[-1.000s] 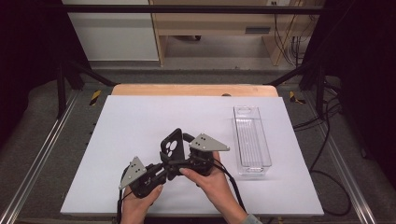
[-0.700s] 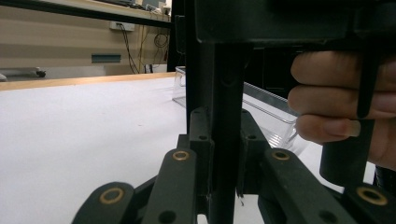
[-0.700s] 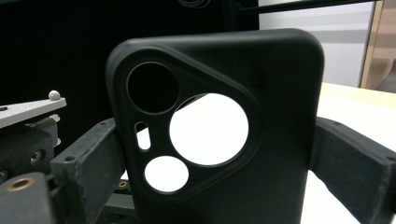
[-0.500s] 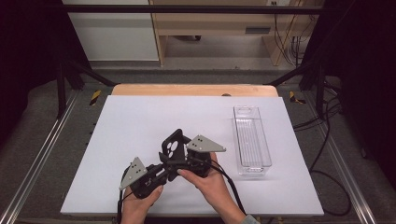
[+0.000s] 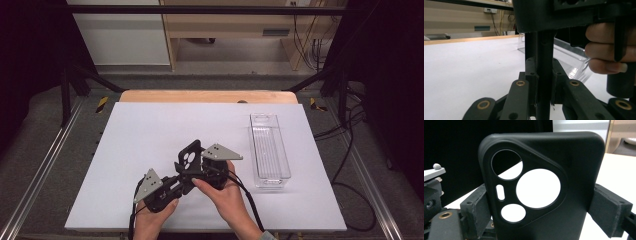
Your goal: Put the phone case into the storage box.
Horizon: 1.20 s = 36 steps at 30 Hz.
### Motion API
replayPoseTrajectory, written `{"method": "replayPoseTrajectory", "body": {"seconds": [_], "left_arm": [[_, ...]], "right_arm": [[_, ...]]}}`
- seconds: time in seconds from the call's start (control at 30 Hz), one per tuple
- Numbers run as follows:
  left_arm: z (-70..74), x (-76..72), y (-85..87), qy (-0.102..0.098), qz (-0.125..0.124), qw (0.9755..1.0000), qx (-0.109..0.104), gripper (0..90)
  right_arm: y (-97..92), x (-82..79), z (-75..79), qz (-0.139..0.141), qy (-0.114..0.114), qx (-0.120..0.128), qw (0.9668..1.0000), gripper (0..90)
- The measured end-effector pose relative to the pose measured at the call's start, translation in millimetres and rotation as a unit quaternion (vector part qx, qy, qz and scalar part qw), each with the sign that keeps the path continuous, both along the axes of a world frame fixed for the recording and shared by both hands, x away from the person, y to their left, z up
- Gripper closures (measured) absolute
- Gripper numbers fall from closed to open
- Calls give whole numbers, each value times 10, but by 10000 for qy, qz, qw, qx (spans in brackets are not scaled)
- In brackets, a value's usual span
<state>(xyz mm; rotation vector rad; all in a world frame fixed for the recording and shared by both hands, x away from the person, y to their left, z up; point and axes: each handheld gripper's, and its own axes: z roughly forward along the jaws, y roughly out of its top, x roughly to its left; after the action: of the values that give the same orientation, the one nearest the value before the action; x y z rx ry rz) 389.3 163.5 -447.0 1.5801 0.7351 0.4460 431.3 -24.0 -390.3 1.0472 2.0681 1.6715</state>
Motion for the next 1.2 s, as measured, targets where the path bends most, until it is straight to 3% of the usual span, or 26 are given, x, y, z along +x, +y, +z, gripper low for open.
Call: {"method": "replayPoseTrajectory", "body": {"seconds": [0.1,0.17,0.3,0.4,0.53,0.67,0.73,0.83,0.93,1.03,1.2], "left_arm": [[-13,6,-23,-56,99,9999,58,747],[-23,8,-45,-120,152,9995,237,662],[5,-22,7,-247,301,9986,370,540],[19,8,59,-133,408,9983,397,459],[42,55,176,-77,576,9973,456,370],[45,121,345,-58,912,9940,606,267],[9,163,439,52,1070,9929,510,228],[-21,219,549,141,1255,9904,570,196],[-2,226,641,83,1404,9883,582,171],[-17,243,717,94,1510,9864,638,147],[-15,267,781,8,1548,9853,723,132]], "right_arm": [[1,1,6,-96,31,-12,9999,146],[-47,48,51,-224,45,80,9997,147],[-193,122,93,-490,-18,118,9987,146],[-319,207,102,-761,49,204,9969,145],[-442,261,144,-1040,30,143,9945,145],[-530,295,216,-1204,52,61,9927,145],[-569,311,264,-1252,82,98,9920,145],[-616,357,335,-1269,24,-21,9919,145],[-660,400,338,-1291,17,-85,9916,145],[-695,436,309,-1322,124,-21,9911,144],[-768,497,325,-1415,212,56,9897,144]]}}
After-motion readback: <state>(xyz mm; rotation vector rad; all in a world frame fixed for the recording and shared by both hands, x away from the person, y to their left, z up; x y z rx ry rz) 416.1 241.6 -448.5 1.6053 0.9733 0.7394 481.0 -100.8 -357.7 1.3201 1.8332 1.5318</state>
